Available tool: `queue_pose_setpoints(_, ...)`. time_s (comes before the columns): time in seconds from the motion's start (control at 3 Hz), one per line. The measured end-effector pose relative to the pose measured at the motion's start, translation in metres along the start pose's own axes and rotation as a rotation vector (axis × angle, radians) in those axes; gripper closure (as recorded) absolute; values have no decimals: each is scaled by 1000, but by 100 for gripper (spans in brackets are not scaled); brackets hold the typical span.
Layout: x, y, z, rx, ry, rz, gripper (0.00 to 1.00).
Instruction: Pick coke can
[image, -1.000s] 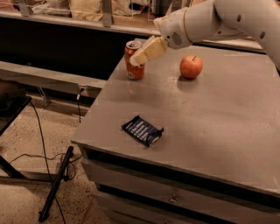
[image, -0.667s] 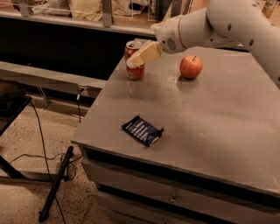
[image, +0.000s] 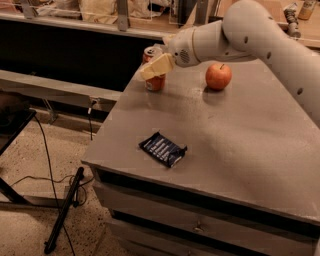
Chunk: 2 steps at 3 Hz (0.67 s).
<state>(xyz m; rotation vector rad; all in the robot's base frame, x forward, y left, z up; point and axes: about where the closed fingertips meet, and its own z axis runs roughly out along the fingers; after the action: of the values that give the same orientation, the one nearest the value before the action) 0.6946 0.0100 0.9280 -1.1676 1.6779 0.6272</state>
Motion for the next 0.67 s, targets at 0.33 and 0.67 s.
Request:
queue_pose_setpoints(0.33,3,2,13,-17,-13,26,0)
queue_pose_setpoints(0.67,3,4,16,-22,-14,27,15)
